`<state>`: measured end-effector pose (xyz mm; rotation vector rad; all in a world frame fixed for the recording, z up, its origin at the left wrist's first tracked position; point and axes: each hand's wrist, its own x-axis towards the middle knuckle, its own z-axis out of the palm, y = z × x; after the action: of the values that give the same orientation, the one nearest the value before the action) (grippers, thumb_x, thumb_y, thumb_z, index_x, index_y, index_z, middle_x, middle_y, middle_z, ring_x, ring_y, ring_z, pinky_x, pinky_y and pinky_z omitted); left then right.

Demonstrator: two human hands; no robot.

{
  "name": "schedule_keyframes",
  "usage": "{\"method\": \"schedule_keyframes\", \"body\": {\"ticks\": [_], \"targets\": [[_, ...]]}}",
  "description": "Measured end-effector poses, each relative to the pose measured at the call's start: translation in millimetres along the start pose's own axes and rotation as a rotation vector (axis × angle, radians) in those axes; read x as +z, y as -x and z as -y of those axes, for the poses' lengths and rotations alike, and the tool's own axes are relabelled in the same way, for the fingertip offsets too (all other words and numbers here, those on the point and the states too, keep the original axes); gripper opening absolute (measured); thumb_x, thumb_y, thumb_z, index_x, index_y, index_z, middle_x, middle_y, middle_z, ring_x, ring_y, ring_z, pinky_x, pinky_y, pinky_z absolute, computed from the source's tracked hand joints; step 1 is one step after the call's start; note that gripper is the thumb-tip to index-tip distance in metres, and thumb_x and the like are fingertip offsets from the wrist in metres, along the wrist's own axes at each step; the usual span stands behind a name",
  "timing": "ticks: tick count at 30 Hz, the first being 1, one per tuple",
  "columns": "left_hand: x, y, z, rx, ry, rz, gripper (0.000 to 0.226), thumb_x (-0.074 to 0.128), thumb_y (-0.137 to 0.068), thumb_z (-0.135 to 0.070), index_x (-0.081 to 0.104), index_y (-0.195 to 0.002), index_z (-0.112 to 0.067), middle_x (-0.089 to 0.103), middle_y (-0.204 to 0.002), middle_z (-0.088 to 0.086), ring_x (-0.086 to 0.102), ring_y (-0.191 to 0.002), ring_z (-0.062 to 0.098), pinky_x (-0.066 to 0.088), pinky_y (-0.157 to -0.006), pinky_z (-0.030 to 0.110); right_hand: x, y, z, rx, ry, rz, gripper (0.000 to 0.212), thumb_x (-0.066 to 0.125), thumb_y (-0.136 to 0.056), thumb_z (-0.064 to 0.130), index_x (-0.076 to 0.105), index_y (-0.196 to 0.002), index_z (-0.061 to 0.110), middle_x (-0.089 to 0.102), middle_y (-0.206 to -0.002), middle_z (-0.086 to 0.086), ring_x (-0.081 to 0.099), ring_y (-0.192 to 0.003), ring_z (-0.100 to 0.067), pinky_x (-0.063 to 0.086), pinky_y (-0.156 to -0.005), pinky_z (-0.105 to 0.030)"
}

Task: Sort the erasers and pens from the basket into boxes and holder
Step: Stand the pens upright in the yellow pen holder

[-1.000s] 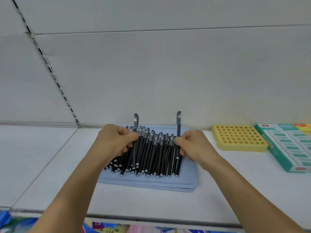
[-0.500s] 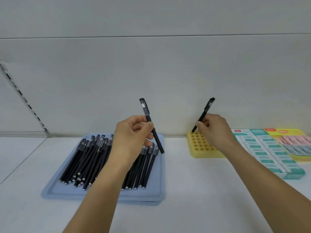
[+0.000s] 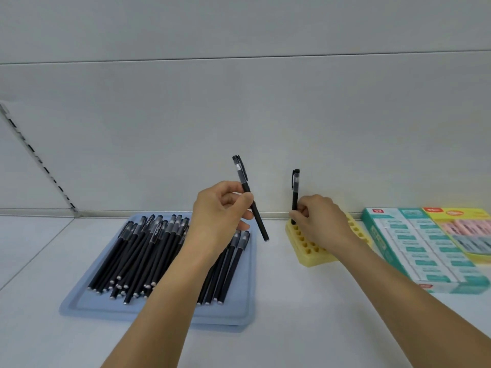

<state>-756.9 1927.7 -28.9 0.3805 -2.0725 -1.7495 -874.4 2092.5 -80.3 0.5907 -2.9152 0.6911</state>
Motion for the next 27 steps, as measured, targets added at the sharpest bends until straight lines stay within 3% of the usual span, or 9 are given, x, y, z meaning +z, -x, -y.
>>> {"method": "schedule_keyframes", "body": {"ticks": [4,7,10,12,14,17,19,22,27], "targets": [[9,-5,0,0.023,-0.017,0.058,0.005,0.064,-0.090,-0.009,0.065,-0.093,-0.013,0.071,-0.075,0.008,0.069,-0.067,0.017,0.057,-0.055,0.028,-24,17,-2,0.028,-0.217,-0.089,0.014,0.063,-0.090,0.037,0.059,-0.096,0.025,0.060,-0.080,0.009,0.054,-0.081,-0.011,0.041,-0.068,-0.027],[25,-6,-5,0.069,-0.001,0.101,0.004,0.065,-0.089,-0.007,0.064,-0.093,-0.008,0.070,-0.073,0.007,0.071,-0.067,0.020,0.057,-0.057,0.030,-41,36,11,-0.109,-0.555,-0.061,0.003,0.071,-0.085,0.027,0.070,-0.085,0.024,0.062,-0.069,0.004,0.051,-0.062,0.000,0.042,-0.059,-0.013],[47,-3,0,0.105,0.027,0.134,0.008,0.065,-0.089,-0.007,0.062,-0.096,-0.008,0.070,-0.078,0.008,0.072,-0.073,0.020,0.058,-0.063,0.031,-39,41,12,-0.188,-0.538,-0.005,0.010,0.072,-0.085,0.025,0.067,-0.078,0.020,0.064,-0.067,-0.003,0.050,-0.055,-0.004,0.042,-0.055,-0.017],[59,0,10,0.106,-0.023,0.131,0.022,0.069,-0.087,-0.017,0.060,-0.107,-0.015,0.070,-0.091,0.001,0.069,-0.085,0.013,0.056,-0.077,0.033,-40,36,0,-0.144,-0.450,-0.116,0.013,0.070,-0.087,0.020,0.063,-0.076,0.015,0.062,-0.063,0.002,0.050,-0.053,-0.004,0.041,-0.054,-0.015],[67,6,25,0.053,-0.260,0.205,0.060,0.079,-0.077,-0.036,0.052,-0.127,-0.021,0.064,-0.118,-0.007,0.060,-0.108,0.006,0.048,-0.095,0.031,-42,31,-16,-0.044,-0.434,-0.224,0.014,0.067,-0.087,0.017,0.061,-0.075,0.013,0.062,-0.064,0.003,0.055,-0.057,-0.009,0.045,-0.058,-0.023],[80,13,44,0.018,-0.679,0.407,0.110,0.084,-0.055,-0.060,0.032,-0.144,-0.023,0.046,-0.142,-0.010,0.040,-0.134,0.015,0.036,-0.109,0.036,-40,23,-32,0.051,-0.472,-0.185,0.007,0.064,-0.088,0.019,0.065,-0.081,0.018,0.069,-0.074,0.000,0.066,-0.069,-0.020,0.056,-0.067,-0.037],[85,9,52,0.027,-0.735,0.454,0.120,0.085,-0.046,-0.064,0.026,-0.143,-0.022,0.048,-0.139,-0.009,0.041,-0.132,0.018,0.040,-0.106,0.039,-34,19,-34,0.039,-0.478,-0.137,0.006,0.064,-0.089,0.019,0.067,-0.085,0.022,0.070,-0.075,0.001,0.067,-0.069,-0.018,0.058,-0.070,-0.040],[84,-1,52,0.009,-0.694,0.466,0.119,0.090,-0.053,-0.048,0.020,-0.145,-0.020,0.048,-0.138,-0.010,0.044,-0.128,0.014,0.041,-0.105,0.034,-26,13,-30,0.000,-0.465,-0.088,0.005,0.064,-0.090,0.017,0.068,-0.087,0.020,0.071,-0.075,0.002,0.066,-0.068,-0.014,0.057,-0.075,-0.036],[72,-20,52,-0.056,-0.619,0.590,0.129,0.091,-0.058,-0.038,0.002,-0.152,-0.030,0.033,-0.150,-0.017,0.036,-0.136,0.006,0.030,-0.112,0.025,-17,5,-29,-0.039,-0.350,-0.040,0.009,0.061,-0.092,0.020,0.069,-0.091,0.015,0.070,-0.082,0.002,0.066,-0.077,-0.014,0.055,-0.076,-0.035]]}}
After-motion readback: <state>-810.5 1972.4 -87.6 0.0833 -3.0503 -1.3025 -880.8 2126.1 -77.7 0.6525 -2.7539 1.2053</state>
